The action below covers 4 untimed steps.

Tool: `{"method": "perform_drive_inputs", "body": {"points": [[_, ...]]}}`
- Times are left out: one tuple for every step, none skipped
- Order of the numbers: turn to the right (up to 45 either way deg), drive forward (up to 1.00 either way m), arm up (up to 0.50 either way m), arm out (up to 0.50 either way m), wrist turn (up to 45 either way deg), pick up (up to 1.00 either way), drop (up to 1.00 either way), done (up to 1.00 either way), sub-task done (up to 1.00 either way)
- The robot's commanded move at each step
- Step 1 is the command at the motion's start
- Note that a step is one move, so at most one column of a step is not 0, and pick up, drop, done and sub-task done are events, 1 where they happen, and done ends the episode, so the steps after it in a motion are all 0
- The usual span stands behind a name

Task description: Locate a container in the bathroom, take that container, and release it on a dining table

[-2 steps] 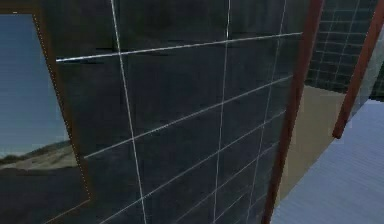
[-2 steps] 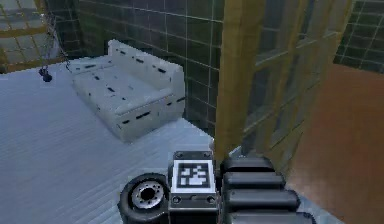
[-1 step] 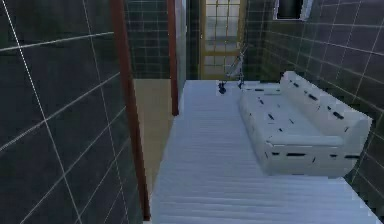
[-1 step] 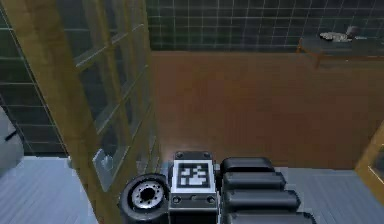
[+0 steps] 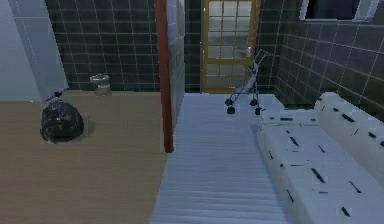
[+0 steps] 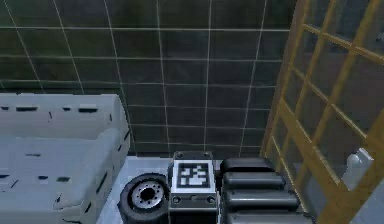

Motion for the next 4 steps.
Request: {"method": "perform_drive_inputs", "body": {"points": [[9.0,0.00,0.00,0.00,0.0,0.00,0.00,0.00,0.00],[0.0,0.35,0.00,0.00,0.0,0.00,0.00,0.00,0.00],[0.0,0.15,0.00,0.00,0.0,0.00,0.00,0.00,0.00],[-45.0,0.00,0.00,0.00,0.0,0.00,0.00,0.00,0.00]]}}
